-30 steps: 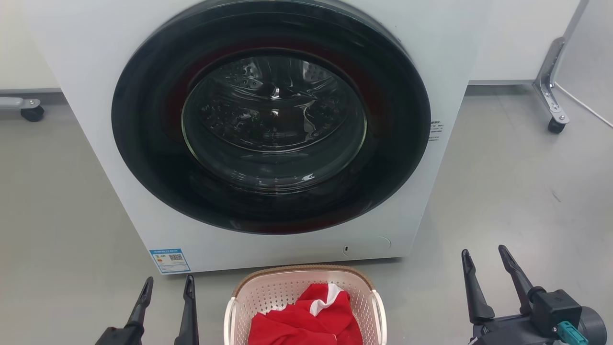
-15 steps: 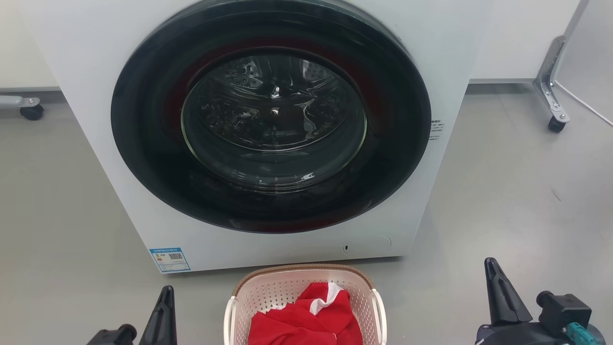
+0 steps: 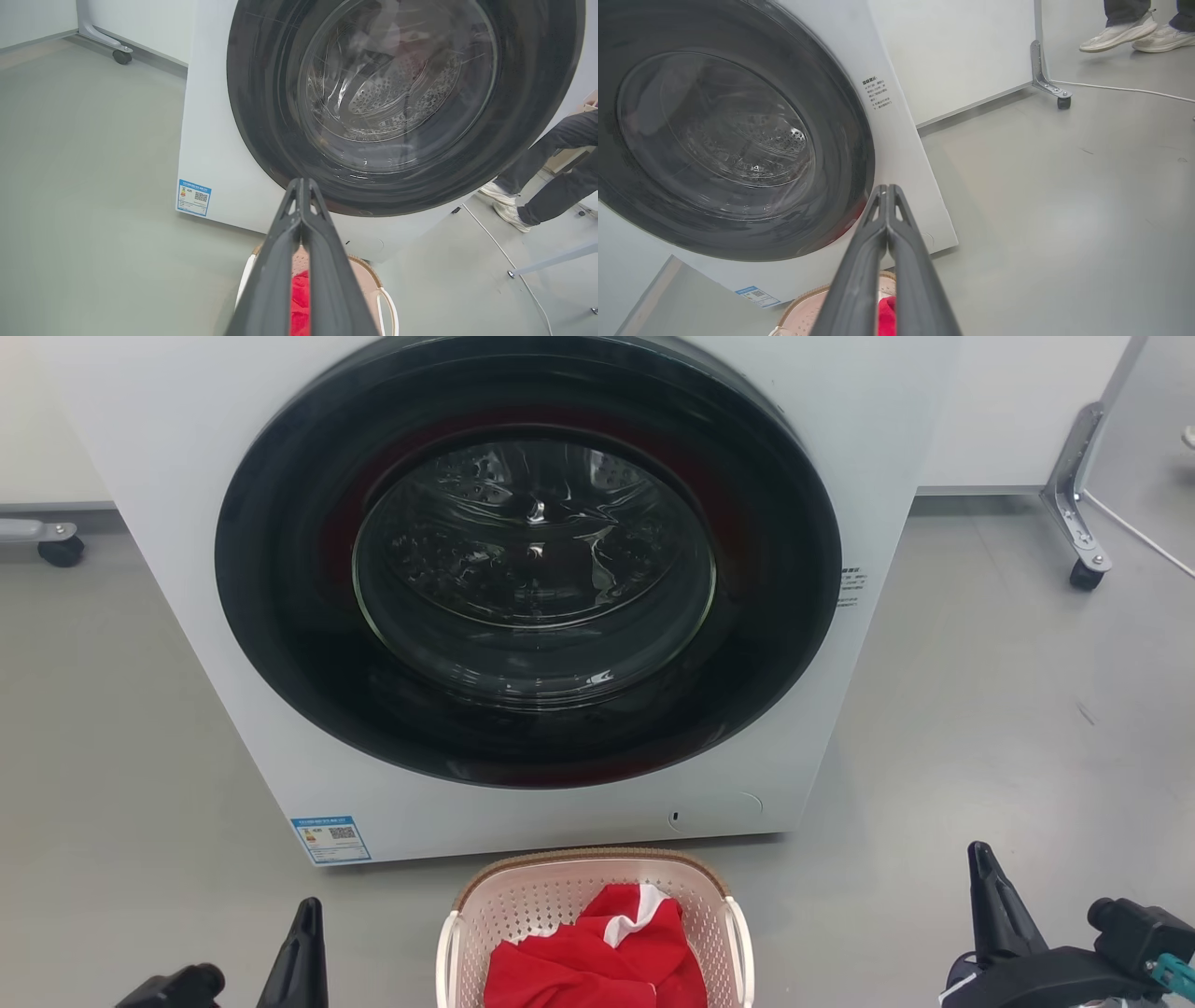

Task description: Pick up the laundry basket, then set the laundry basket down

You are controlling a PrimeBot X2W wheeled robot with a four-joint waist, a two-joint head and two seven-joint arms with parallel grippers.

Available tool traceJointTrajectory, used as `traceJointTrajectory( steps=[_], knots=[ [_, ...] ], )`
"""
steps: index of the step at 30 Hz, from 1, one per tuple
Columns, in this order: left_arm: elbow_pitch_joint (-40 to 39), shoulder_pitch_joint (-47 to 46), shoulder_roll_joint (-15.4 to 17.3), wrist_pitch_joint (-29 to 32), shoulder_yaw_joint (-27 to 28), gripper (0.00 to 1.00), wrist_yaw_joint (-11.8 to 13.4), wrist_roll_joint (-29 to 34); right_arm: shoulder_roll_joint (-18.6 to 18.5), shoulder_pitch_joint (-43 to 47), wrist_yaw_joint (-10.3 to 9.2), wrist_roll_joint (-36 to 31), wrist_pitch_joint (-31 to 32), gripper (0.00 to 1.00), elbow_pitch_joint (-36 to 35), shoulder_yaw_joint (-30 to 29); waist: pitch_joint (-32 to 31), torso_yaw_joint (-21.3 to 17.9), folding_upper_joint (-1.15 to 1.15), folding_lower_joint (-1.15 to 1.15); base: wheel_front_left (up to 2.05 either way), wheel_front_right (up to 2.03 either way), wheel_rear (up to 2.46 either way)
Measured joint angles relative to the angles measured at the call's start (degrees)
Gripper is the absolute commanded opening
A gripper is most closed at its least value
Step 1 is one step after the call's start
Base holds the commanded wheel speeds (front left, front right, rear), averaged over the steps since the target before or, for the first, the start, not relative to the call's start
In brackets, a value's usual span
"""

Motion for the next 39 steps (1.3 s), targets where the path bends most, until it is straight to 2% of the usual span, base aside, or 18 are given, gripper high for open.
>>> traceJointTrajectory(
  steps=[39],
  knots=[
    [6.12,-5.06,-2.04,5.76,6.13,0.0,-5.58,-29.38,4.46,-1.35,5.6,29.49,8.2,0.0,2.93,-10.32,0.7,0.03,0.0,0.0,0.0,0.0,0.0]
  ],
)
